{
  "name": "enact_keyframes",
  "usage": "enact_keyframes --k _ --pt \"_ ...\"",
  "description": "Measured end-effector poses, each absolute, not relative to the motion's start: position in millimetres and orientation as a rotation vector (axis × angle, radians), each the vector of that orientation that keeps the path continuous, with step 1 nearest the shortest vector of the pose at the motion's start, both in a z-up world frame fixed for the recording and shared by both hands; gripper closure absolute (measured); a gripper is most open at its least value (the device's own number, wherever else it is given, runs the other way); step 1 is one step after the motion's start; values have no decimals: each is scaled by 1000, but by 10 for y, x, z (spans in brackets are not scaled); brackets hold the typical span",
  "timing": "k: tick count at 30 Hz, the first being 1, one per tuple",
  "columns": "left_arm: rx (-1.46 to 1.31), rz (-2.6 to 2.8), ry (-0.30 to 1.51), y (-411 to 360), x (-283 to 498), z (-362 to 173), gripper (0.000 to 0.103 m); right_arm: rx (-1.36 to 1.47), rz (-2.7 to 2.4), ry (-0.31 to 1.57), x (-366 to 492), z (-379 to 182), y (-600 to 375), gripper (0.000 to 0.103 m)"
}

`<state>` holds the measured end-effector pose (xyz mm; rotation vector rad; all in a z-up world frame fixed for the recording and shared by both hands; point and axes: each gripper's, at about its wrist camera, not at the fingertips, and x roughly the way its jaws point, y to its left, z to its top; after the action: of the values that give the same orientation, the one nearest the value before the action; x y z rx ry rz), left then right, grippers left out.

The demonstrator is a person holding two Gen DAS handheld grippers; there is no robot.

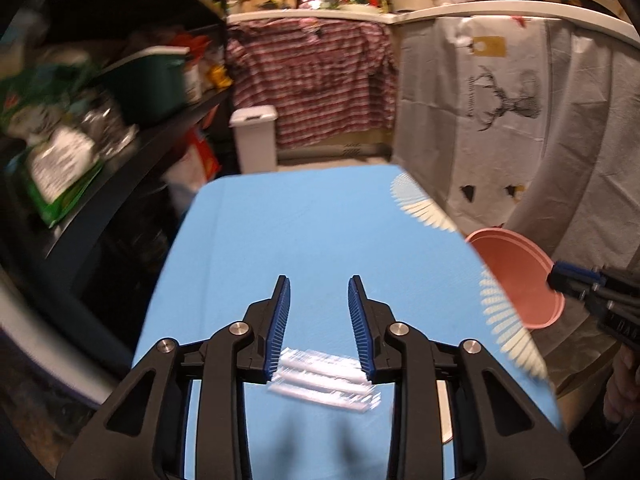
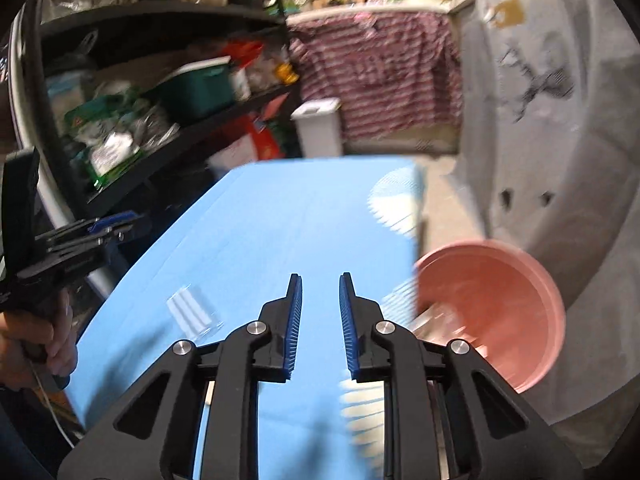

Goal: Collect trash
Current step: 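Move the left tool to the straw pack while the right tool moves to the gold lid, then grasp the clear straw pack with the left tool while the right tool grasps the gold jar lid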

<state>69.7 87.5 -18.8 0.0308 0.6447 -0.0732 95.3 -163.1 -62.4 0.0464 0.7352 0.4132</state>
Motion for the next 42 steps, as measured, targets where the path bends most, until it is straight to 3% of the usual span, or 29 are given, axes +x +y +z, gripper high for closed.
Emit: enact_keyframes --k 10,21,25,28,37,39,42 --pt "20 -21 707 1281 582 -486 75 -74 543 917 1083 -1217 -1127 82" --pt "-14 -43 778 1317 640 -779 75 -168 563 999 1060 -1442 -969 82" --pt "-28 -53 804 1302 682 -842 75 -170 555 1007 1078 -1464 -981 84" --pt "-34 -55 822 1296 692 -900 75 -184 562 1009 1075 -1469 -965 98" --pt "-94 -112 898 1200 686 -1088 74 -172 446 999 1173 -1430 -1122 99" --pt "-109 -134 921 1170 689 -1144 71 -161 390 1008 1230 -1440 -1204 99" --pt "-147 -182 979 1092 708 -1276 57 -141 337 1014 1287 -1442 -1307 99"
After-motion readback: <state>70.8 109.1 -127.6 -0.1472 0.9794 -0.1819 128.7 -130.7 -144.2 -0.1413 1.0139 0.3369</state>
